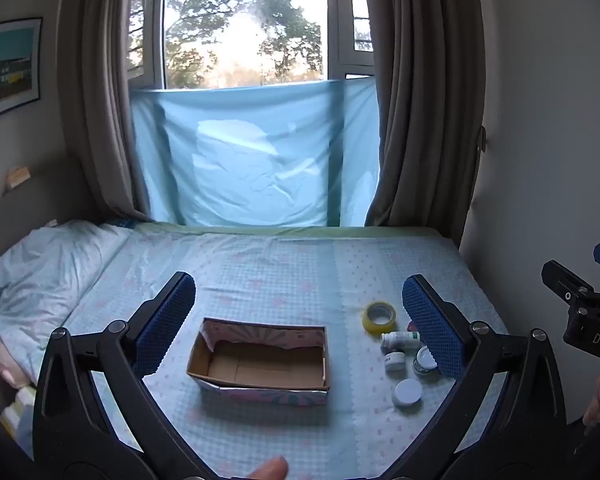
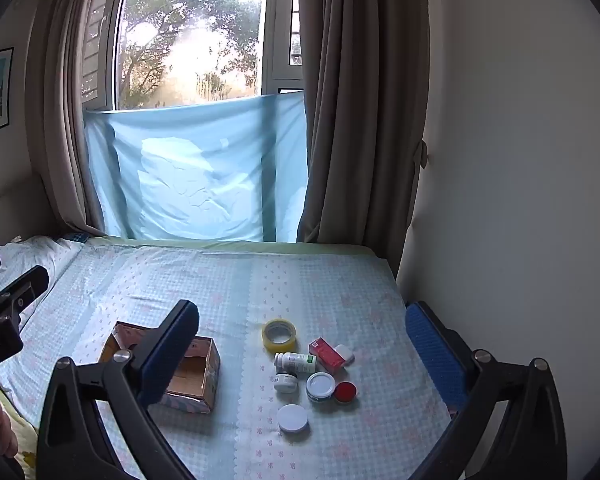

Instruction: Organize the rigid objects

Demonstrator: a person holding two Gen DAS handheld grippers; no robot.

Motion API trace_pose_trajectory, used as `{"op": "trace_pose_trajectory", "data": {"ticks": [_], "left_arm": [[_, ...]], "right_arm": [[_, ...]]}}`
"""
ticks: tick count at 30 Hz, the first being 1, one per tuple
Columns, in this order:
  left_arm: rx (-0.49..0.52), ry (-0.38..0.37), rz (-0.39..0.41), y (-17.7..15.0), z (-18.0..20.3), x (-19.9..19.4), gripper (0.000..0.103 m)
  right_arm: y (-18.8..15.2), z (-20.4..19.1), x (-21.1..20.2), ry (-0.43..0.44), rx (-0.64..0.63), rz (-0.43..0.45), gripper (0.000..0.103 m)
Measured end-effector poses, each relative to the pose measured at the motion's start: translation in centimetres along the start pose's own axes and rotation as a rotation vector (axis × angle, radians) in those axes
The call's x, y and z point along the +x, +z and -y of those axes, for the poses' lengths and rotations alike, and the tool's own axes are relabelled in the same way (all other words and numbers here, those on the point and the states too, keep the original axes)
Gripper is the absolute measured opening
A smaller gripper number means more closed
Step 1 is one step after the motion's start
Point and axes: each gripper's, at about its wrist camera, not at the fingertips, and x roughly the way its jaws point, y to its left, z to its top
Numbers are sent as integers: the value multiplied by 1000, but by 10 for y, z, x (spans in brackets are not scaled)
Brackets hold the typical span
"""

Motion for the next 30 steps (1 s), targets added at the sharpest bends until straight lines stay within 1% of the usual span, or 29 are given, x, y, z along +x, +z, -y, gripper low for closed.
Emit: {"op": "trace_pose_trajectory", "data": {"ticks": [4, 5, 6, 9, 15, 19, 30], "left_arm": [[10, 13, 5, 0, 2, 0, 103], [6, 6, 17, -2, 2, -3, 103], [7, 12, 1, 2, 4, -1, 103], [0, 6, 21, 1, -2, -3, 103], [13, 7, 49, 2, 3, 0, 103], [15, 6, 42, 2, 3, 3, 103], [2, -13, 38, 3, -4, 3, 103]], "right_arm": [[0, 0, 0, -1, -2, 3, 103], [0, 0, 0, 0, -1, 5, 103], [0, 0, 0, 1, 0, 6, 103], [0, -1, 0, 9, 0, 12, 103], [14, -6, -2, 13, -5, 24, 103], [7, -4, -2, 14, -6, 35, 103], [11, -6, 2, 17, -8, 39, 103]]}}
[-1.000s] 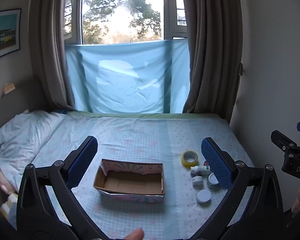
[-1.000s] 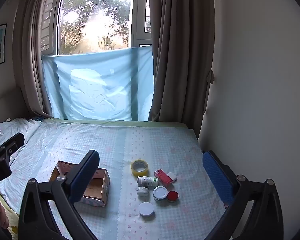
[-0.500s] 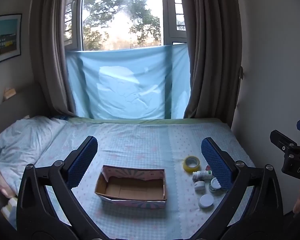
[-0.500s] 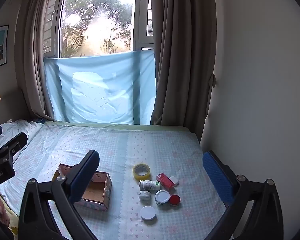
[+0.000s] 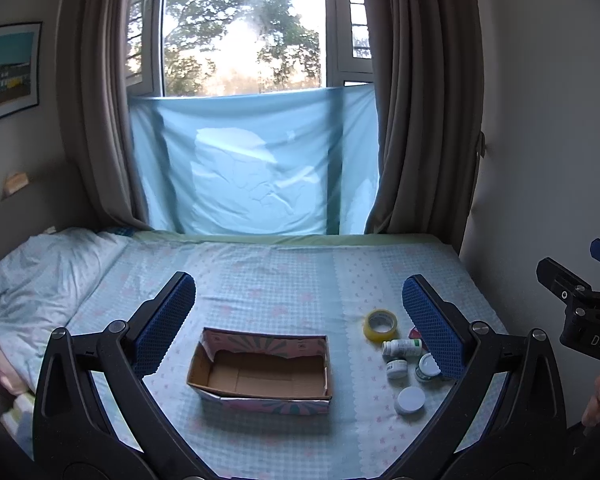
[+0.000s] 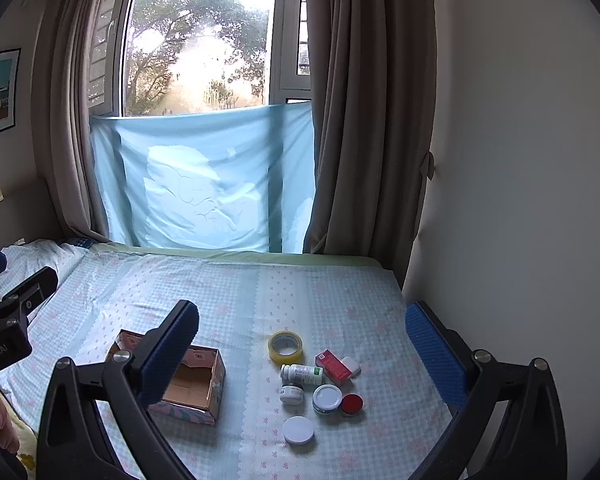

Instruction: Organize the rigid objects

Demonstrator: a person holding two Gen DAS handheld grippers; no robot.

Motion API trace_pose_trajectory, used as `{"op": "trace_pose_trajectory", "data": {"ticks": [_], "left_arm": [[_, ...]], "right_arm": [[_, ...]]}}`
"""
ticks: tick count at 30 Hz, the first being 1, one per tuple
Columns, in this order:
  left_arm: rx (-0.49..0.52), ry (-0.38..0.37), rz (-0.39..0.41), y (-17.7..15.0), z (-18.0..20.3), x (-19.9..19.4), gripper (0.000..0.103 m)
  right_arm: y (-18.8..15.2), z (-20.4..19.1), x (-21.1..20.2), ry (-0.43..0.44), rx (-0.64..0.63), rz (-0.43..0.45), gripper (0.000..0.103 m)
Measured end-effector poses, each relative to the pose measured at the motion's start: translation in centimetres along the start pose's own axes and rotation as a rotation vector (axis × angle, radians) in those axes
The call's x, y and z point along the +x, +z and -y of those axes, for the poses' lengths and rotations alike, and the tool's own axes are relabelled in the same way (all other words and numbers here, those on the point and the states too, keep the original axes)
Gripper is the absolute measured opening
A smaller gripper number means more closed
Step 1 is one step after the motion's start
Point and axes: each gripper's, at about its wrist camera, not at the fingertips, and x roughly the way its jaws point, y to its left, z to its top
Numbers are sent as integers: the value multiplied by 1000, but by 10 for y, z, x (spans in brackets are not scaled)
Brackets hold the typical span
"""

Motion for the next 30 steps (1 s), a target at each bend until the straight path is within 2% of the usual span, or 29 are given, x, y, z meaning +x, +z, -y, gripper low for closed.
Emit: {"op": "trace_pose_trajectory", "data": {"ticks": [30], "left_arm": [[4, -12, 12, 4, 1, -3, 103]], "right_arm": [[-4, 0, 1, 6, 12, 17, 103]]}}
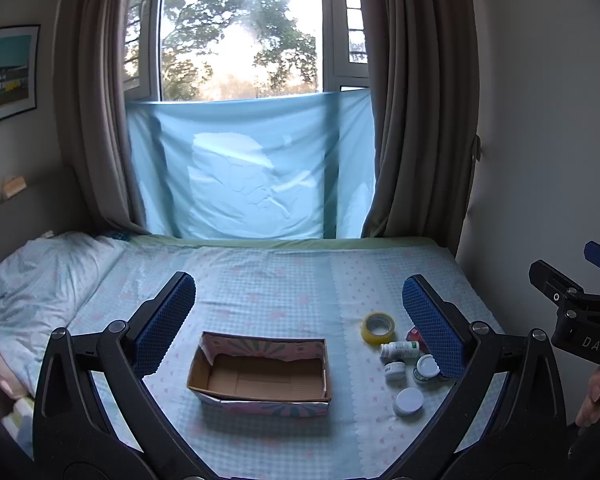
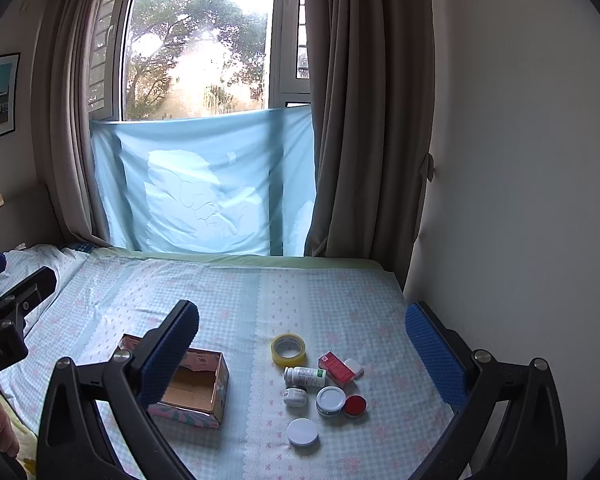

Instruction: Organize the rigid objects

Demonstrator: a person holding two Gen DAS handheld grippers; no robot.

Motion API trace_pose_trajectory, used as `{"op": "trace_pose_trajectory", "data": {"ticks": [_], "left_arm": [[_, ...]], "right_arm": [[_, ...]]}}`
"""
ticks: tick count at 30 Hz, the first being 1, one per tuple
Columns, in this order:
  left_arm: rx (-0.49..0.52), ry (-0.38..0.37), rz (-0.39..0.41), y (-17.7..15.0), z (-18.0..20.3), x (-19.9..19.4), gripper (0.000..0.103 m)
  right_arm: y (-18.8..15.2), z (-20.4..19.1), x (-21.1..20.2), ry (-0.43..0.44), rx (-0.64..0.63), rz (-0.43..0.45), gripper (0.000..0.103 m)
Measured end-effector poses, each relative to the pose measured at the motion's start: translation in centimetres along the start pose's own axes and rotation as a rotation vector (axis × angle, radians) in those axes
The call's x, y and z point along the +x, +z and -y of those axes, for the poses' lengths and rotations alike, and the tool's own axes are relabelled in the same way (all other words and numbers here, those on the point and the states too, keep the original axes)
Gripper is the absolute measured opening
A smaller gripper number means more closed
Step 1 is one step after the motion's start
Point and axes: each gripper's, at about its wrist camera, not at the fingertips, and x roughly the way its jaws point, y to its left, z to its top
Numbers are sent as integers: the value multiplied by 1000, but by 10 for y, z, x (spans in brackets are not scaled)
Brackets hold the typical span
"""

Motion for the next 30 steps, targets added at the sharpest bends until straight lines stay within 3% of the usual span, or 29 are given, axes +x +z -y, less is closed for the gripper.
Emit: {"op": "trace_pose_trajectory", "data": {"ticks": [30], "left_arm": [[12, 7, 21, 2, 3, -6, 103]], "right_arm": [[-4, 0, -2, -3, 7, 4, 103]]}}
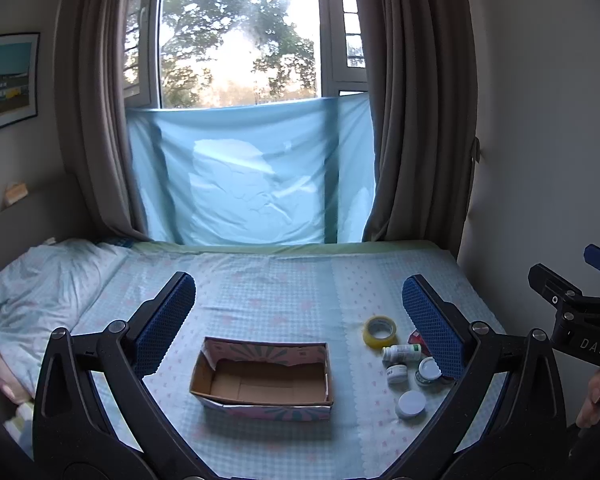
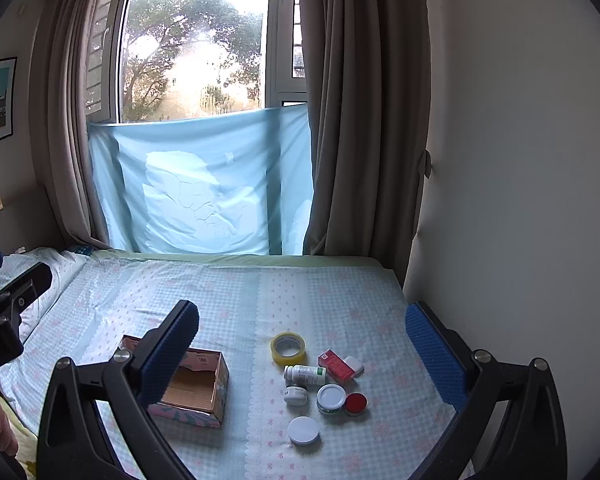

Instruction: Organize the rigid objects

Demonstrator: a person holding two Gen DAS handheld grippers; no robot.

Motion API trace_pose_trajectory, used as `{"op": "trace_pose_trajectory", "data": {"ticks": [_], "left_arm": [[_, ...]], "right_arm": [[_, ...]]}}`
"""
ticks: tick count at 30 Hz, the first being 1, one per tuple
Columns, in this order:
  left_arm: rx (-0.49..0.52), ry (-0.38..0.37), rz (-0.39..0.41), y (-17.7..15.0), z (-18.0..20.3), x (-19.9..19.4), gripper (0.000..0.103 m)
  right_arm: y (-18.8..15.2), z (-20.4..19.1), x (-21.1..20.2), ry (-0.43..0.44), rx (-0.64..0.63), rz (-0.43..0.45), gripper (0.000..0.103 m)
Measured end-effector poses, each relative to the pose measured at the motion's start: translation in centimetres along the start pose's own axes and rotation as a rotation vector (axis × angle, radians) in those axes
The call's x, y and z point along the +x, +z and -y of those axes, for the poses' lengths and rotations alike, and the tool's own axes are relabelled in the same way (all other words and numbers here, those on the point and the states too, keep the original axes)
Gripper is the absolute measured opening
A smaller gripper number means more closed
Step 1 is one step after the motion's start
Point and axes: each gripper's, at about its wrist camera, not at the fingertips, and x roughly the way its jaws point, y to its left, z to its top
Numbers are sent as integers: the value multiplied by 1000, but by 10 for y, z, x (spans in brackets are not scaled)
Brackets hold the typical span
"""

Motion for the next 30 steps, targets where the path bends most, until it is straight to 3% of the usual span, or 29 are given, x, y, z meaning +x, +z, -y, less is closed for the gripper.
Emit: {"op": "trace_pose_trajectory", "data": {"ticks": [13, 18, 24, 30], "left_arm": [[3, -9, -2, -1, 1, 5, 103], [12, -15, -45, -1, -4, 24, 103], [55, -102, -169, -1, -5, 80, 103], [145, -213, -304, -13, 15, 167, 103]], "right_arm": [[-1, -1, 0, -4, -4, 3, 103], [-2, 1, 10, -29, 11, -31, 103], [-13, 8, 39, -98, 60, -120, 103], [-38, 20, 82, -186, 116, -201, 103]]}}
